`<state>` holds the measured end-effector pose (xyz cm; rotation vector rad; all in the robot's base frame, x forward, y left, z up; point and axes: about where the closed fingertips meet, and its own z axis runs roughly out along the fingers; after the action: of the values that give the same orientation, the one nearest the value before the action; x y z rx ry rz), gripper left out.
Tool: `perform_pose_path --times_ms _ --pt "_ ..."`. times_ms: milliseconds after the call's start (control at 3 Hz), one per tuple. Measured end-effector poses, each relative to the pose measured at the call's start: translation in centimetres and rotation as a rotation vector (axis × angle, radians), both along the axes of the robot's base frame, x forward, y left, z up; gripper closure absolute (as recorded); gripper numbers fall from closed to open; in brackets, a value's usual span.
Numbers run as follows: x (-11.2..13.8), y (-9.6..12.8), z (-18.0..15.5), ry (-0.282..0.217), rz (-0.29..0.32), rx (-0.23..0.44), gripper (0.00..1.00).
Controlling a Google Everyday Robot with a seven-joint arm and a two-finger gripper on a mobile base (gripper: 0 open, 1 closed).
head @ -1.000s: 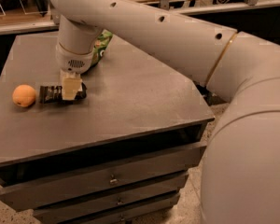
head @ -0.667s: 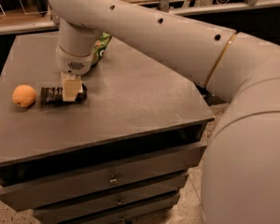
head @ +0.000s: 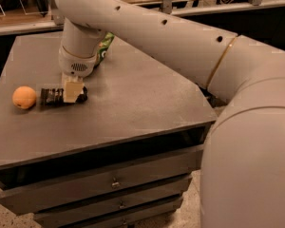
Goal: Move rxbar chocolate near orange
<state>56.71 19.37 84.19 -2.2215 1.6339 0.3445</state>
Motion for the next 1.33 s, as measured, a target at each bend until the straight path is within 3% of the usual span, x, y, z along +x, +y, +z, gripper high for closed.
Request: perform_pose_path --times_ms 333,667,1333 --pt "-0.2 0.2 0.0 0.011 0.016 0.008 0.14" --pt "0.0 -0.3 1.0 -0.010 0.023 0.013 0.00" --pt "1.7 -4.6 4.6 -0.071 0.009 0.029 0.00"
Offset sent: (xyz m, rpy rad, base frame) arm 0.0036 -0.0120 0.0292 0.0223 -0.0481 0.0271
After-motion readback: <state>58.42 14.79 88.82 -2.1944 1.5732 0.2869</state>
